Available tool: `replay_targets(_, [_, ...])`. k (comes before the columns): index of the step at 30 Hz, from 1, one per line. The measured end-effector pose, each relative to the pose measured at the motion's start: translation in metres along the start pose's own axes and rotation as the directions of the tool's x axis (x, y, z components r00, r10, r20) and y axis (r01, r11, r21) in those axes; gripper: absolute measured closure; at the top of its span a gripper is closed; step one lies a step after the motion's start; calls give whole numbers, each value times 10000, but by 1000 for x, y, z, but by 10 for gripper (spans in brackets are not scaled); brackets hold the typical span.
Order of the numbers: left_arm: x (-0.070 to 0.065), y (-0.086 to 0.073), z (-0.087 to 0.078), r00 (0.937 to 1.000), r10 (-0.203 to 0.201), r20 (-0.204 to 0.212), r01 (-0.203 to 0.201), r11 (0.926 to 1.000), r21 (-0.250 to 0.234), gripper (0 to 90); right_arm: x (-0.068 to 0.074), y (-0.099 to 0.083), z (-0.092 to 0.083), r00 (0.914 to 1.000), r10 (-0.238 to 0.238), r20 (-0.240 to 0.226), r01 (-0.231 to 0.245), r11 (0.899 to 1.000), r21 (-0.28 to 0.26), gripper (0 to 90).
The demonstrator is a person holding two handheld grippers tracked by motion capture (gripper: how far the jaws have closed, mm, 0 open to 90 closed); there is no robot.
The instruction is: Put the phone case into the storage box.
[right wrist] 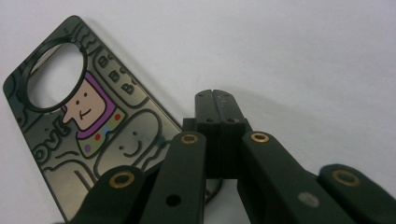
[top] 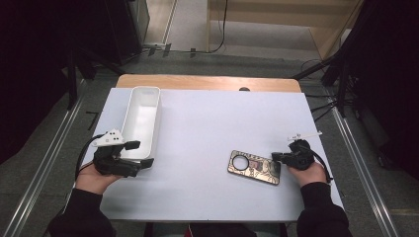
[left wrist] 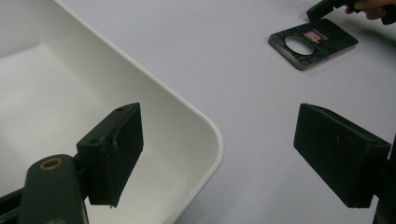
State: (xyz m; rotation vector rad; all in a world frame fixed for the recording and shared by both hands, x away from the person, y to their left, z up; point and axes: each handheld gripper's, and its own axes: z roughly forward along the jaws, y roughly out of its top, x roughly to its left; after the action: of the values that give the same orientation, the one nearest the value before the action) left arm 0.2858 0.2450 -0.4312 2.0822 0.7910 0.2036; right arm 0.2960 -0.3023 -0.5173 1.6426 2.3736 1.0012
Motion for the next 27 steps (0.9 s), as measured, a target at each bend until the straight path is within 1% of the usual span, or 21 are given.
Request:
replay_targets(6, [0,0,0,10000,8,1,-8,10000,13,154,6,-5,-3,10000,-2,-53,3,9999,145,879])
replay_targets(11, [0,0,1,10000,23,6,-23,10000,49,154,9,-10,-5,10000,-22,-83,23,9998,176,879])
replay_targets(15, [0,0,0,10000,17,-14,-17,10000,40,154,10,-11,-6,9998,-70,-201,75,9997,212,879])
replay_targets(20, [1,-1,0,10000,-19,-34,19,10000,24,154,13,-13,-7,9998,-54,-204,60,9996,282,878])
replay_targets(21, [1,-1,0,10000,-22,-24,22,10000,23,154,12,-13,-7,9997,-100,-225,106,9996,250,878])
replay_targets(23, [1,-1,1,10000,-32,-16,32,10000,26,154,10,-12,-10,9996,-94,-254,95,10000,4,866])
replay_targets(24, [1,-1,0,10000,-35,-16,35,10000,32,154,9,-11,-13,9995,-24,-304,20,9999,-131,850])
replay_targets(27, [2,-1,1,10000,-48,-1,48,10000,20,154,8,-8,-17,9983,-129,-563,98,9985,-547,770])
